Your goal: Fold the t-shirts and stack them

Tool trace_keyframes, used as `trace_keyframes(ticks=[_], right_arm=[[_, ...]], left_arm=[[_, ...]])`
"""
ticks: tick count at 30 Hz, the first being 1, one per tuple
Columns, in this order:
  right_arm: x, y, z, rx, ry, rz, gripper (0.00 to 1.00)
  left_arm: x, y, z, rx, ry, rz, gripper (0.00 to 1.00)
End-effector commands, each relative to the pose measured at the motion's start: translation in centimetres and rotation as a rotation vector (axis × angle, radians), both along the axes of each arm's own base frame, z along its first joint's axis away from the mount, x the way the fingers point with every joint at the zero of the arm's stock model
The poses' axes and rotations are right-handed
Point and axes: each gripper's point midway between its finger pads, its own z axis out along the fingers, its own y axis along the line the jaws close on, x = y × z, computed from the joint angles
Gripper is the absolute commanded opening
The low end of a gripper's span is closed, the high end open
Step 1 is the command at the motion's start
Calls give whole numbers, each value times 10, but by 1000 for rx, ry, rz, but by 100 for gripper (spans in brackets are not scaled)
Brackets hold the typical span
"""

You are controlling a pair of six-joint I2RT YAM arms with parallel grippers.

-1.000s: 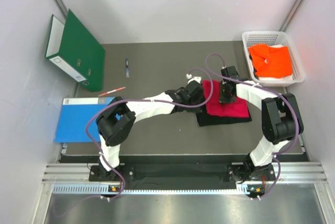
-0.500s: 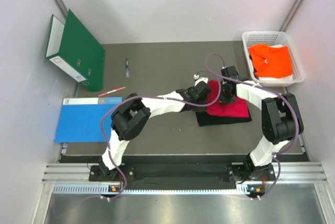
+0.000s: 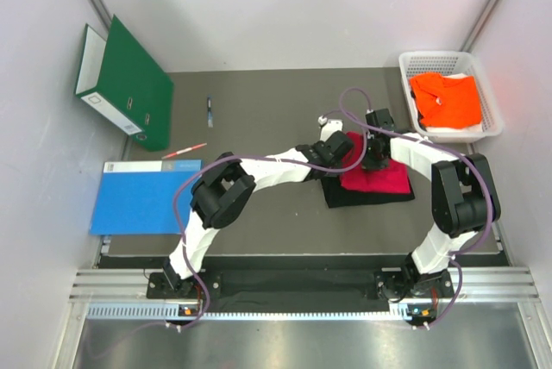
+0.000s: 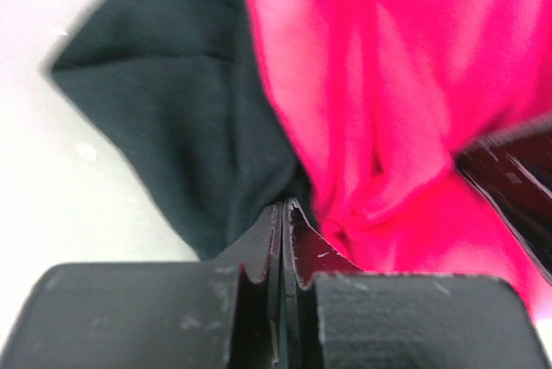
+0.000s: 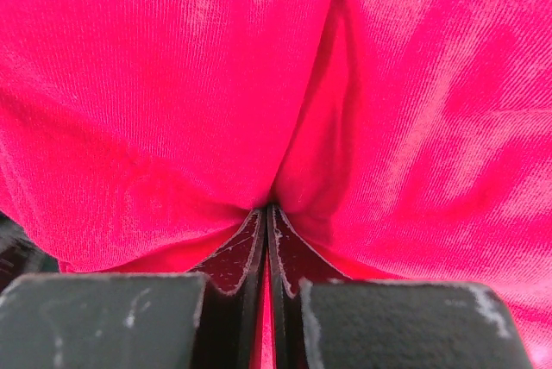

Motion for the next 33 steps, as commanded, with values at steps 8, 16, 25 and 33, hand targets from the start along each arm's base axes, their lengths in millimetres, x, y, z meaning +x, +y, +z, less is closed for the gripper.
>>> trace_keyframes(ticks=[8, 16, 25, 33], right_arm=[[-18, -19, -39, -60, 95, -3, 0], [-20, -19, -42, -54, 98, 0, 0], [-19, -20, -43, -59, 100, 0, 0], [-20, -20, -43, -60, 103, 0, 0]], left_arm=[[78, 64, 8, 13, -110, 279, 0], [68, 78, 20, -47, -100, 223, 0], [9, 28, 82, -173, -164, 26, 0], [10, 7, 75, -134, -139, 1, 0]])
